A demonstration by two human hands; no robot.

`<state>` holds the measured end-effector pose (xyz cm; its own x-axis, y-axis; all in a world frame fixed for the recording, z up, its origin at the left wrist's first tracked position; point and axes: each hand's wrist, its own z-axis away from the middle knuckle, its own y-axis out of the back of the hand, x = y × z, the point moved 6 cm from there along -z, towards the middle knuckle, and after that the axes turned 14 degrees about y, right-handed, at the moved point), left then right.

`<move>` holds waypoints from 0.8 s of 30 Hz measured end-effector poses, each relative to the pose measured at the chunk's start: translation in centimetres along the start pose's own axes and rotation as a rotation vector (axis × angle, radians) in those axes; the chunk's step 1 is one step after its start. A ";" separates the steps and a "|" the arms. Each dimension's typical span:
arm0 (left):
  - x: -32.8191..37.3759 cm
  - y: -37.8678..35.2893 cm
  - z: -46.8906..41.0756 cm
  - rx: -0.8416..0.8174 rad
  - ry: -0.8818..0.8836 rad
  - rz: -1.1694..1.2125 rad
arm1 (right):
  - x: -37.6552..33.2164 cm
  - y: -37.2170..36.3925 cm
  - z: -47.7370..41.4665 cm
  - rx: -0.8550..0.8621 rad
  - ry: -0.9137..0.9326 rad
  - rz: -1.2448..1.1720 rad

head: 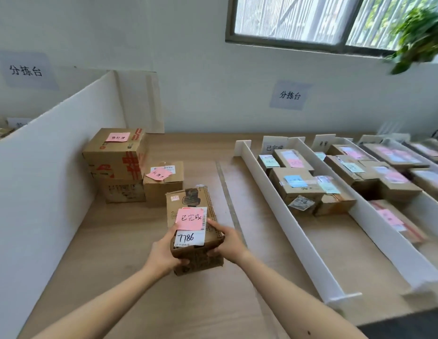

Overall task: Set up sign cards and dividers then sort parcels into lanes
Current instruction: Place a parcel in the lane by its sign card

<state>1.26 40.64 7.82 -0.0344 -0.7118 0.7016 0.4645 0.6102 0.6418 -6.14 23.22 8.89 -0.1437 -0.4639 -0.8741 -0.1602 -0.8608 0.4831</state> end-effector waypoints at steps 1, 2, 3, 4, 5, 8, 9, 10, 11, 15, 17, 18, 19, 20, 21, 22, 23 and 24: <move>1.5 -1.0 0.5 -0.001 -0.026 0.002 | 0.4 1.7 1.0 0.024 0.007 0.000; 2.8 -1.6 1.0 0.002 -0.052 0.005 | 0.6 3.0 1.8 0.053 0.020 0.002; 4.1 -2.6 1.5 0.005 -0.078 0.005 | 0.9 4.6 2.8 0.083 0.035 0.005; 5.3 -3.3 2.0 0.007 -0.102 0.009 | 1.1 5.9 3.7 0.106 0.053 0.003; 6.3 -3.9 2.6 0.007 -0.128 0.017 | 1.3 7.1 4.5 0.124 0.066 -0.003; 9.8 -6.7 4.3 -0.020 -0.203 0.063 | 2.5 11.1 7.5 0.185 0.082 -0.019; 10.8 -7.5 4.8 -0.030 -0.228 0.079 | 2.7 12.3 8.3 0.206 0.084 -0.025; 11.9 -8.1 5.2 -0.036 -0.254 0.086 | 2.9 13.3 8.9 0.223 0.091 -0.036; 13.0 -8.9 5.6 -0.040 -0.285 0.083 | 3.2 14.5 9.9 0.244 0.098 -0.038; 17.0 -11.5 6.8 -0.057 -0.375 0.057 | 3.9 18.6 12.7 0.333 0.097 -0.028; 19.0 -12.8 7.3 -0.064 -0.422 0.047 | 4.5 20.6 13.8 0.372 0.107 -0.014; 20.1 -13.3 7.6 -0.070 -0.450 0.044 | 4.7 21.6 14.3 0.391 0.117 -0.009; 21.1 -13.8 7.8 -0.082 -0.473 0.042 | 4.9 22.6 14.8 0.404 0.120 0.000; 22.1 -14.3 8.0 -0.096 -0.491 0.043 | 5.1 23.5 15.2 0.415 0.121 0.007; 23.0 -14.9 8.1 -0.111 -0.502 0.044 | 5.4 24.5 15.7 0.428 0.117 0.013; 23.8 -15.5 8.1 -0.122 -0.510 0.044 | 5.7 25.4 16.2 0.439 0.112 0.023; 24.6 -16.3 8.0 -0.132 -0.516 0.045 | 6.1 26.3 16.6 0.453 0.107 0.028; 25.3 -17.0 7.9 -0.134 -0.524 0.045 | 6.5 27.2 16.9 0.465 0.101 0.035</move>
<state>-14.53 14.99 17.10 -0.4321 -0.3961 0.8101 0.5837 0.5620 0.5861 -27.92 0.34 17.22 -0.0647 -0.5285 -0.8464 -0.5802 -0.6702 0.4628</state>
